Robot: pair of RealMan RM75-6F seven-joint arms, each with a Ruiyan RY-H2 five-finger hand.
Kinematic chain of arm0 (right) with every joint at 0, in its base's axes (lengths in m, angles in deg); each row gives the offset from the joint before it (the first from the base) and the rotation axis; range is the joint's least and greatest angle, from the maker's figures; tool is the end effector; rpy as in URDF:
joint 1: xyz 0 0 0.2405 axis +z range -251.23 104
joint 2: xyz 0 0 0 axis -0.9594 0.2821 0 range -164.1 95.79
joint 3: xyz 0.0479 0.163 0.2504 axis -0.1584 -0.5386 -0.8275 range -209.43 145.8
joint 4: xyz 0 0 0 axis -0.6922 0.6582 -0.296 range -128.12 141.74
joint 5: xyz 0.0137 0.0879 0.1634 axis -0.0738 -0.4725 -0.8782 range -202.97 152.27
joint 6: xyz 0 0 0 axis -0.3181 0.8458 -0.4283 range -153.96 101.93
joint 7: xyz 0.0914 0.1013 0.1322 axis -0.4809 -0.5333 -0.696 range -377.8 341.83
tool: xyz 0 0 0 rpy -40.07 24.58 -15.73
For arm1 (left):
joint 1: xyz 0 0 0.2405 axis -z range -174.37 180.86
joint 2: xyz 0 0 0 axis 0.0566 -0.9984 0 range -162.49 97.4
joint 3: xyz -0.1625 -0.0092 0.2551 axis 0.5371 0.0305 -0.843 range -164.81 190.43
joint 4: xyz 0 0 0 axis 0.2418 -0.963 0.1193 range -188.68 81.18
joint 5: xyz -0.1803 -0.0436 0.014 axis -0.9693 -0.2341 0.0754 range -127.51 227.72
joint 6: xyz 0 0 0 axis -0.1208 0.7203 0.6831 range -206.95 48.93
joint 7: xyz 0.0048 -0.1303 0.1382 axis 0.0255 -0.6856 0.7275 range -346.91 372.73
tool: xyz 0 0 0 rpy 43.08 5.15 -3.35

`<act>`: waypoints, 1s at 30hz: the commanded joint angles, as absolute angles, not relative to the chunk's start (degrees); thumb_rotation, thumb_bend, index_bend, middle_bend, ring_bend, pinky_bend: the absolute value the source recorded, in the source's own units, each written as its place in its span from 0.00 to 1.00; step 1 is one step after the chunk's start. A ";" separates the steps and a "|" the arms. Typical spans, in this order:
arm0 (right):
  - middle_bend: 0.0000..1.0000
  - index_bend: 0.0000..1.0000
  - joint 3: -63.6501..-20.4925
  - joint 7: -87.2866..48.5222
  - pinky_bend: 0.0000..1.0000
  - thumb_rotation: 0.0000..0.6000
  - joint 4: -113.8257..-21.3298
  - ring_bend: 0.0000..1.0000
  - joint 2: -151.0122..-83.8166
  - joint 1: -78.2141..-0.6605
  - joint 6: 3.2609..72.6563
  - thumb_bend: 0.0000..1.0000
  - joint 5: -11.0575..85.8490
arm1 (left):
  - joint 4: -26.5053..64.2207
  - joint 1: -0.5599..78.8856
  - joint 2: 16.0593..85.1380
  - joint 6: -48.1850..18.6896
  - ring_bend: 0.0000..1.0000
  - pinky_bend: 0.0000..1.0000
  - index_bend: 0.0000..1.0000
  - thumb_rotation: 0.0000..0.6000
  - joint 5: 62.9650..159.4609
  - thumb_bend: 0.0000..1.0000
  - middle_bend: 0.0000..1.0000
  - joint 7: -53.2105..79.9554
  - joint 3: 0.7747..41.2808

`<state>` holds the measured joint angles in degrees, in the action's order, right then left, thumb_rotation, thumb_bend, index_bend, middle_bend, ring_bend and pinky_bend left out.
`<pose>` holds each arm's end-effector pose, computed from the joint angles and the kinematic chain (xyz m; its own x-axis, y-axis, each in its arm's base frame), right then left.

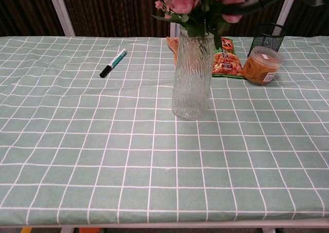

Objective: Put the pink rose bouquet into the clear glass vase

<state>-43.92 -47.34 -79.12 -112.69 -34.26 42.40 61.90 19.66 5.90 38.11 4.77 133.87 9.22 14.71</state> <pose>-0.1388 -0.4060 0.0982 -0.1300 -0.2528 0.9587 -0.8277 -0.5048 -0.2453 -0.4119 0.2133 0.1914 0.5245 0.0440 0.8503 0.8462 0.0836 -0.5263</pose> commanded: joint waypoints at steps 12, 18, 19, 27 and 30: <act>0.00 0.00 -31.71 -16.71 0.00 1.00 -81.39 0.00 -101.95 -51.15 48.55 0.04 58.00 | 22.24 6.38 37.96 4.98 0.00 0.04 0.08 1.00 134.77 0.01 0.00 13.22 14.33; 0.00 0.00 -30.01 -7.05 0.00 1.00 -77.25 0.00 -104.54 -56.23 53.41 0.11 57.57 | 23.04 6.27 37.73 5.42 0.00 0.04 0.08 1.00 135.24 0.01 0.00 12.71 14.13; 0.00 0.00 -29.61 -6.49 0.00 1.00 -77.07 0.00 -104.59 -57.07 53.76 0.11 57.49 | 23.34 6.22 37.58 5.59 0.00 0.04 0.08 1.00 135.42 0.01 0.00 12.57 14.06; 0.00 0.00 -27.76 -7.34 0.00 1.00 -74.99 0.00 -105.42 -62.88 58.90 0.11 59.35 | 25.71 6.20 36.52 7.03 0.00 0.04 0.08 1.00 136.38 0.01 0.00 12.75 14.27; 0.00 0.00 -27.48 -9.00 0.00 1.00 -73.41 0.00 -106.18 -64.58 60.49 0.11 60.20 | 26.00 6.29 36.63 7.06 0.00 0.04 0.08 1.00 136.34 0.01 0.00 12.70 14.38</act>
